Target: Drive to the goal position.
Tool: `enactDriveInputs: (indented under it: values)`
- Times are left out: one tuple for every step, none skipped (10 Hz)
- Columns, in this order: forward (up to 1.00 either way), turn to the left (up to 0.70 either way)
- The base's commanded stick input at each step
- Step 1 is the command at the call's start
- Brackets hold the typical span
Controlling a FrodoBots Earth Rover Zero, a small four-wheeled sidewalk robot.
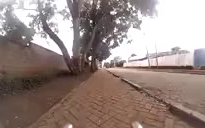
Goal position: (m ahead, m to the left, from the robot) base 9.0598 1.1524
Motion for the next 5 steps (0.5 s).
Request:
enactDriveInputs:
  values:
    - [0.70,0.00]
    - [0.70,0.00]
    - [0.70,0.00]
    - [0.70,0.00]
    - [0.70,0.00]
